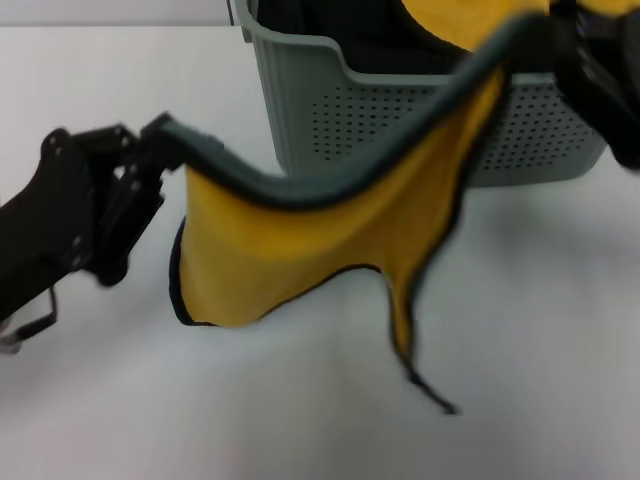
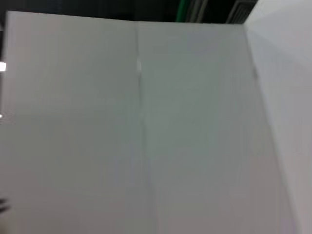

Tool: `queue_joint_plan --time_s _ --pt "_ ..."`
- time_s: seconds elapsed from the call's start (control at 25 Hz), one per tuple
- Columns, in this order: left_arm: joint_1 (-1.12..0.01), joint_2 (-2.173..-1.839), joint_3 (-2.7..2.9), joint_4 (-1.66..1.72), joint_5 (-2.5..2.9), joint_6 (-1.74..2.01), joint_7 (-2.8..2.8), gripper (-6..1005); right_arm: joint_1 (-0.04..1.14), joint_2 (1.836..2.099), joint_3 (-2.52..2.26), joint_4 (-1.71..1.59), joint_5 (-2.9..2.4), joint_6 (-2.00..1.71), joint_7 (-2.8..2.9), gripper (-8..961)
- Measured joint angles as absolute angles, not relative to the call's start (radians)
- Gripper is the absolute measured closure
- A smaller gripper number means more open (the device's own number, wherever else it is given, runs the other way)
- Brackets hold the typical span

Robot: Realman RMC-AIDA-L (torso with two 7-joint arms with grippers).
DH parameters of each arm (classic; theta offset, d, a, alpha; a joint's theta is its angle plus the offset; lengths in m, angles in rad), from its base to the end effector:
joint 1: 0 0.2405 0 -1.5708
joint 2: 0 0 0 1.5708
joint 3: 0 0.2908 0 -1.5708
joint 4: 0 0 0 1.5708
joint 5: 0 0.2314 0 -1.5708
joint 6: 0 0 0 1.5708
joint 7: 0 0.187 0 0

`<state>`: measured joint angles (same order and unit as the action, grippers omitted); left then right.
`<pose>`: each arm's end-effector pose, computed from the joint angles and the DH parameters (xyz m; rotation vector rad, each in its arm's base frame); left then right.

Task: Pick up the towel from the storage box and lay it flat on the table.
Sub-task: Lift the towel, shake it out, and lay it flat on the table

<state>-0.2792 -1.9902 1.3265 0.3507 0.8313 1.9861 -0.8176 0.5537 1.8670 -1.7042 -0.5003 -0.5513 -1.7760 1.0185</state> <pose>-0.2647 0.2711 0.0023 -2.2243 -0.1243 -1.6164 0.1696 0.3573 0.0078 -2.5402 0.0128 1.6593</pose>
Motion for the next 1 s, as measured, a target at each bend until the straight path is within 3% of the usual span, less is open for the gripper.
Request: queue_joint_plan --time_s 0.12,0.24,0.56,0.68,1.0 --pt "-0.228 -1.977 1.327 0.437 0.89 2.019 -0.911 974 0.515 1.848 -1.703 -0.528 -0.625 -1.855 1.071 855" --pt "-0.152 -1.976 1.323 0.525 0.905 2.032 -1.001 974 0.489 1.846 -1.693 -0.531 -0.701 -1.931 1.098 853" --pt "0.015 -1.984 1.322 0.643 0.91 2.034 -1.264 974 0.423 1.893 -1.68 -0.49 -0.882 -2.004 1.128 847" --pt "-0.028 -1.987 1.312 0.523 0.931 2.013 -1.235 974 0.437 1.911 -1.679 -0.41 -0.915 -1.919 1.133 845" --pt "-0.323 -1.99 1.293 0.125 1.008 1.747 -1.104 975 0.501 1.957 -1.687 -0.308 -0.924 -1.623 1.166 839"
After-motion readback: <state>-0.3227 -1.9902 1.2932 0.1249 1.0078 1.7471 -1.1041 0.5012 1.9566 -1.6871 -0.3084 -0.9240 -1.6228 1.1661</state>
